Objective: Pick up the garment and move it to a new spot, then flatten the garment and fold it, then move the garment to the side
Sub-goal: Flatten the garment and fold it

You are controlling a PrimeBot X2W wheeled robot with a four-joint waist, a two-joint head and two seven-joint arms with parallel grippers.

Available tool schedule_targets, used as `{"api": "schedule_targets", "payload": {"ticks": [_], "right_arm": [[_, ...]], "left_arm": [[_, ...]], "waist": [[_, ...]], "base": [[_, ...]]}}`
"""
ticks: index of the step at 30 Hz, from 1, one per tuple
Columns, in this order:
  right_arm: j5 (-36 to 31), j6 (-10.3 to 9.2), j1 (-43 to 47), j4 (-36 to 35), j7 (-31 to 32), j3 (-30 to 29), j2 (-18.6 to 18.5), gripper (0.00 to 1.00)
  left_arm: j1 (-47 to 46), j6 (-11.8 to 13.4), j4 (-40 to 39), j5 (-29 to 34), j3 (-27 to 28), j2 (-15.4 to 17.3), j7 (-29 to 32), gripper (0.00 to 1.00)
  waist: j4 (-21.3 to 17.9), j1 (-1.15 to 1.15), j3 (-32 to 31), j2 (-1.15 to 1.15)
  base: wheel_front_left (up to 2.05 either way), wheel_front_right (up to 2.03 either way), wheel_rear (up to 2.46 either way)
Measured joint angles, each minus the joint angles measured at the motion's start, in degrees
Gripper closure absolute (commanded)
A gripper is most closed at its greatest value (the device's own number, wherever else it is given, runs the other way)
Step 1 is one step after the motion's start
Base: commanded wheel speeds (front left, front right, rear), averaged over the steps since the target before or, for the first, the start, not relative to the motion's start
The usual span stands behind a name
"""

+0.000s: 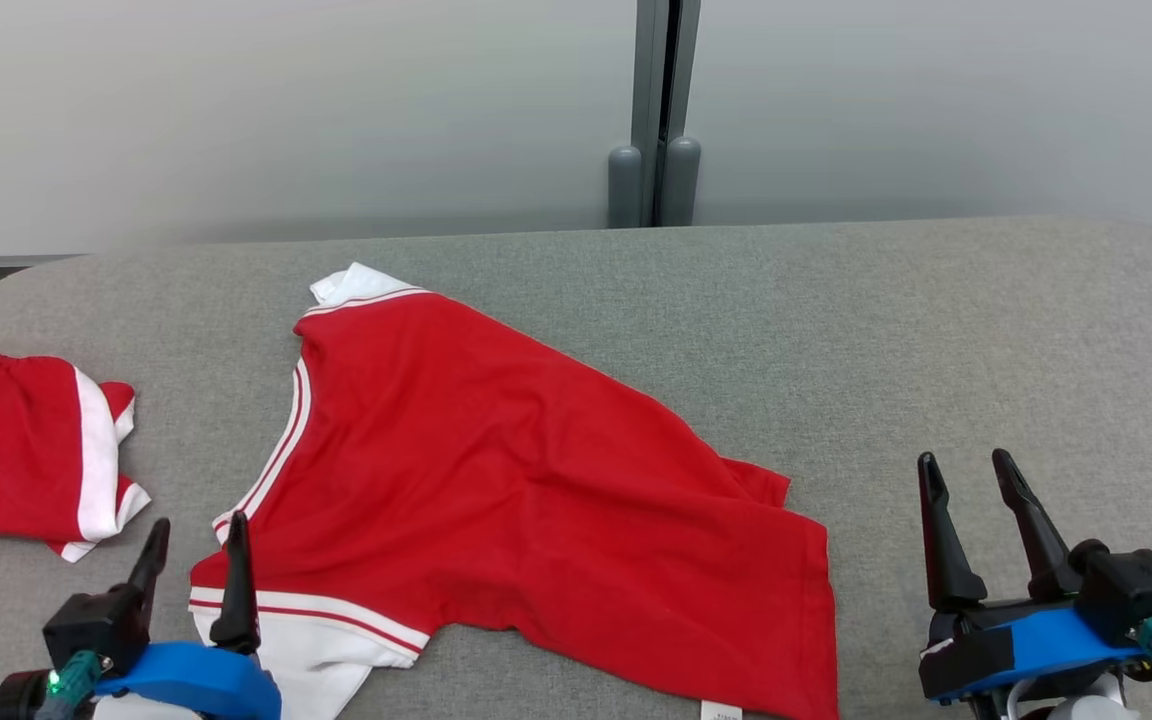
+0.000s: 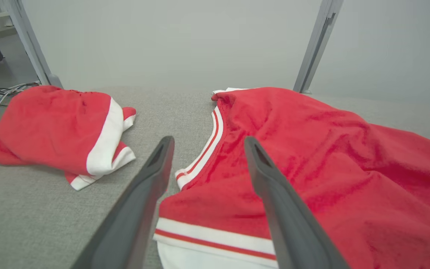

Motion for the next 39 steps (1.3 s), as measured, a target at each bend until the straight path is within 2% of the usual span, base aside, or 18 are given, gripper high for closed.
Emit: {"api": "schedule_targets", "payload": {"ticks": [4, 8, 13, 25, 35, 39], "right_arm": [[0.0, 0.00, 0.8, -0.6, 0.0, -0.6, 0.0, 0.00], [0.0, 0.00, 1.2, -1.1, 0.0, -0.8, 0.0, 0.00], [0.1, 0.00, 2.8, -1.6, 0.0, -1.0, 0.0, 0.00], [-0.1, 0.00, 7.7, -2.9, 0.0, -1.2, 0.0, 0.00], [-1.6, 0.00, 9.3, -5.4, 1.4, -0.1, 0.0, 0.00], [-2.4, 0.00, 9.3, -5.8, 2.2, 0.0, 0.0, 0.00]], "left_arm": [[0.8, 1.4, -5.8, 1.2, 3.2, -0.5, -0.6, 0.00], [3.0, 2.3, -14.7, 4.3, 7.6, -2.4, -0.7, 0.00], [7.1, 1.4, -20.4, 7.3, 11.5, -4.5, -0.7, 0.00], [13.1, -2.5, -19.0, 11.0, 13.8, -5.7, -0.7, 0.00], [12.0, -2.4, -17.0, 13.3, 11.4, -5.2, 1.4, 0.00], [10.6, -3.2, -17.7, 13.2, 10.6, -4.8, 2.6, 0.00]], "waist": [[0.7, 0.00, -0.8, 0.00], [1.3, 0.00, -1.6, 0.00], [2.0, 0.00, -2.9, 0.00], [3.1, -0.01, -5.1, 0.00], [3.0, -0.01, -5.8, 0.00], [3.1, 0.00, -5.5, 0.00]], "base": [[0.00, 0.00, 0.00], [0.00, 0.00, 0.00], [0.00, 0.00, 0.00], [0.00, 0.00, 0.00], [0.00, 0.00, 0.00], [0.00, 0.00, 0.00]]}}
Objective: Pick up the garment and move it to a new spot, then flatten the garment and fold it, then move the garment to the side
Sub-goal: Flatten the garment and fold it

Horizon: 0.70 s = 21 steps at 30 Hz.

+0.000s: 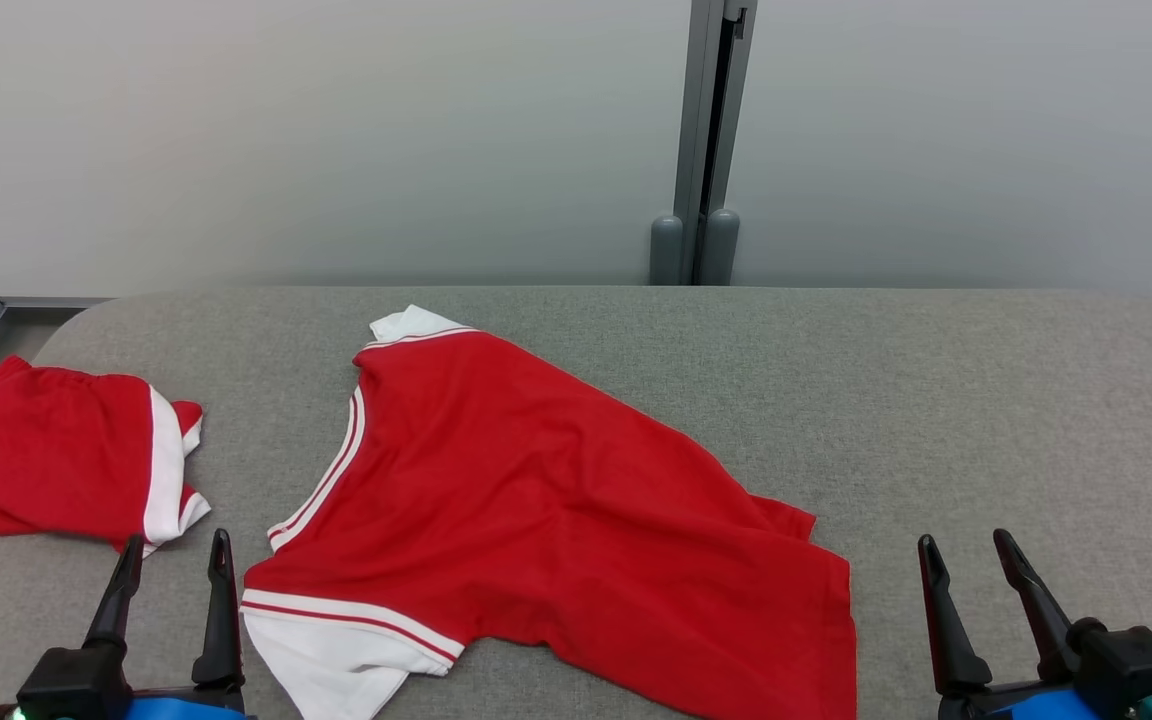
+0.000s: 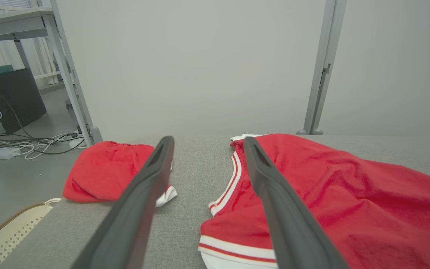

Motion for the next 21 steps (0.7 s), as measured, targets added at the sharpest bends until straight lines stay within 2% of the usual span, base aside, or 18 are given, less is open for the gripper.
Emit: {"api": "schedule_targets", "payload": {"ticks": [13, 21], "right_arm": [[-0.6, 0.00, 0.0, -0.2, 0.6, 0.1, 0.0, 0.00], [-0.2, 0.00, 0.5, 0.3, 0.8, 0.2, 0.0, 0.00]], "left_arm": [[-0.7, -0.5, 0.7, -0.8, -0.7, 1.4, 0.6, 0.00], [-0.7, -0.5, 1.8, -1.9, -1.6, 0.9, 2.4, 0.00]], "waist": [[-0.4, 0.00, 0.5, 0.00], [0.0, 0.00, 0.0, 0.00]], "base": [[0.00, 0.00, 0.00], [0.00, 0.00, 0.00]]}}
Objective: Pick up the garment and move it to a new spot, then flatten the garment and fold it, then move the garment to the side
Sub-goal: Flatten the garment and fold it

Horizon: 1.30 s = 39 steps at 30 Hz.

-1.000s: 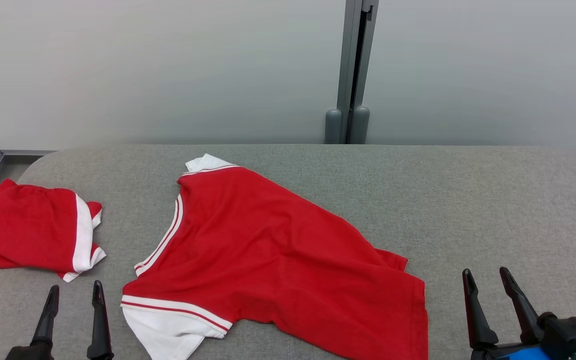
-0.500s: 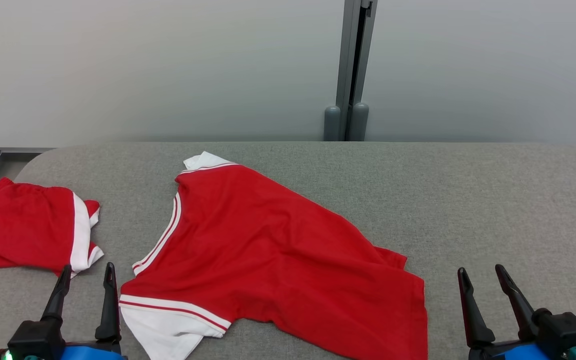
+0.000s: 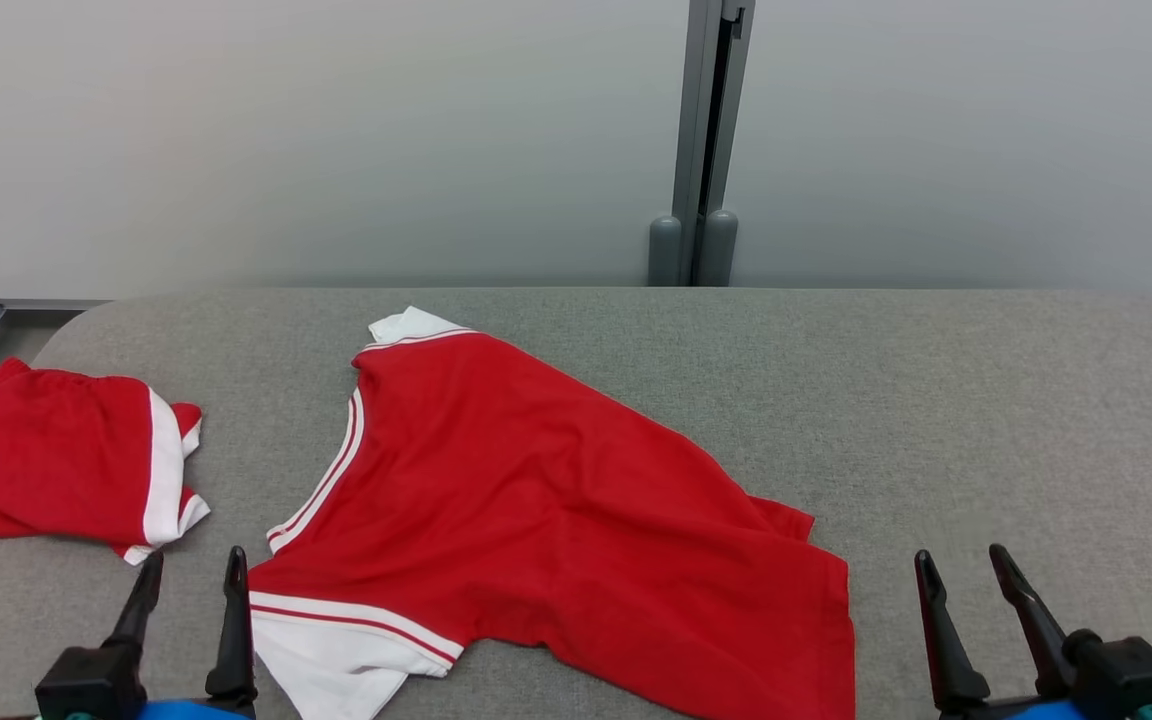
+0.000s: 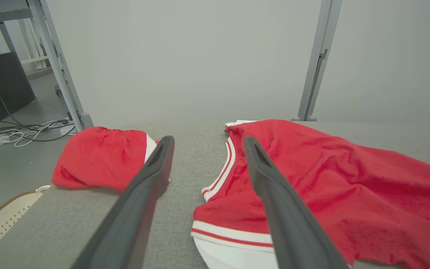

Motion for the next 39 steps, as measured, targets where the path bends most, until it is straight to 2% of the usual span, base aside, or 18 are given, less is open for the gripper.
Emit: {"api": "schedule_targets", "payload": {"ticks": [6, 11, 26, 39], "right_arm": [[1.4, 0.00, 3.0, 1.0, 0.6, 2.7, 0.0, 0.00], [2.2, 0.00, 3.9, 4.8, 0.5, 6.3, 0.0, 0.00], [1.9, 0.00, 2.4, 20.2, -1.7, 11.4, 0.0, 0.00], [3.2, 0.00, -1.3, 25.5, -2.9, 14.1, 0.0, 0.00]], "left_arm": [[3.0, -1.0, 3.9, -1.6, -2.4, -1.9, 1.7, 0.00], [4.1, -1.5, 7.9, -2.5, -4.7, -3.6, 2.9, 0.00], [1.7, -3.0, 23.0, -4.9, -7.3, -3.7, 0.4, 0.00], [-3.8, -3.5, 29.8, -8.1, -9.1, -4.1, -2.8, 0.00]], "waist": [[-0.4, 0.00, 0.2, 0.00], [-0.6, 0.00, 0.7, 0.00], [-0.1, 0.00, 2.0, 0.00], [-0.1, 0.00, 2.9, 0.00]], "base": [[0.00, 0.00, 0.00], [0.00, 0.00, 0.00], [0.00, 0.00, 0.00], [0.00, 0.00, 0.00]]}}
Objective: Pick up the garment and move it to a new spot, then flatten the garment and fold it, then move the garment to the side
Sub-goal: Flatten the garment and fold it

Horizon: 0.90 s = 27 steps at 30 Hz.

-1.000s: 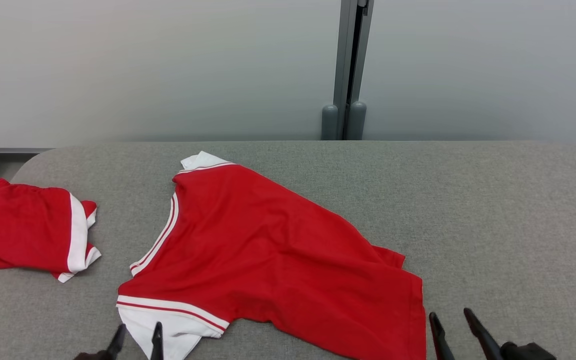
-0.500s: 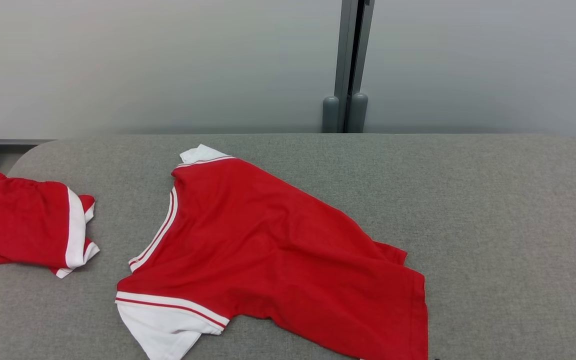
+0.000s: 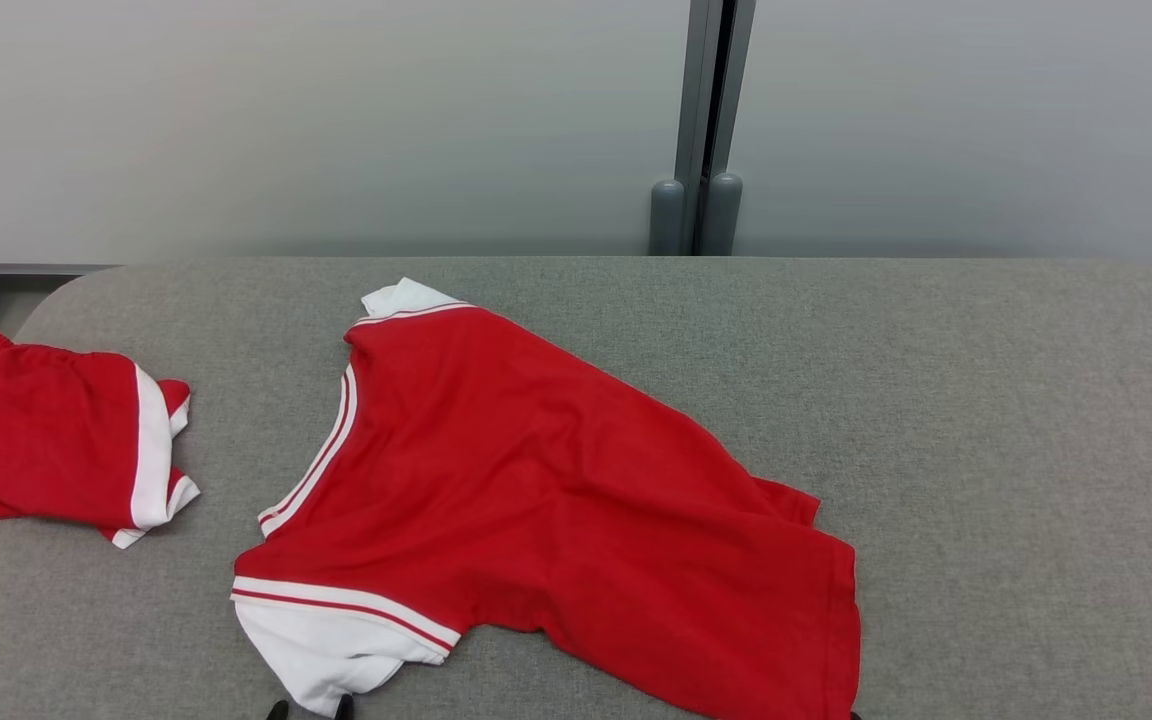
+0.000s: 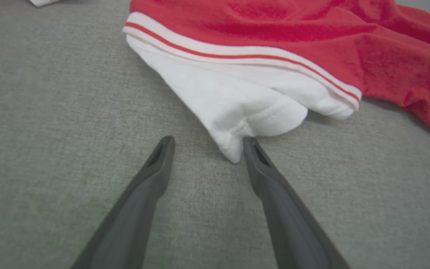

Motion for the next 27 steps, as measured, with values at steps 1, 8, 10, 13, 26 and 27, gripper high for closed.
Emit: {"api": "schedule_targets", "payload": {"ticks": [1, 8, 10, 13, 26, 27], "right_arm": [[0.1, 0.00, -0.2, 0.2, -0.1, 0.1, 0.0, 0.00], [2.0, 0.00, -0.8, 0.3, -0.1, 1.4, 0.0, 1.00], [2.4, 0.00, -1.0, -1.1, -0.1, 1.4, 0.0, 1.00], [2.8, 0.00, -1.5, -4.1, -0.1, 1.0, 0.0, 1.00], [4.0, -0.01, -18.1, -12.8, 0.0, 1.1, -3.8, 1.00], [4.9, -0.01, -21.0, -12.6, 0.3, 1.3, -4.1, 1.00]], "left_arm": [[-0.2, 0.0, 0.2, 0.0, -0.4, 0.0, -0.2, 0.00], [-1.5, -0.3, 1.4, -3.4, -1.3, -0.1, -1.7, 1.00], [-1.6, -0.3, 1.3, -3.5, -1.7, 0.2, -2.1, 1.00], [-2.0, -0.3, -0.7, -4.0, -1.7, 0.7, -2.5, 1.00], [-17.8, -0.3, -18.8, -5.5, -1.7, 6.8, 0.0, 1.00], [-20.6, -0.3, -19.3, -6.3, -1.9, 7.4, 0.9, 1.00]], "waist": [[0.0, 0.00, 0.1, 0.00], [-0.3, 0.00, 0.2, 0.00], [-0.3, 0.00, 0.2, 0.00], [-0.4, 0.00, 0.2, 0.00], [-1.3, 0.00, 4.3, 0.00], [-1.6, 0.00, 5.1, 0.00]], "base": [[0.00, 0.00, 0.00], [0.00, 0.00, 0.00], [0.00, 0.00, 0.00], [0.00, 0.00, 0.00], [0.00, 0.00, 0.00], [0.00, 0.00, 0.00]]}}
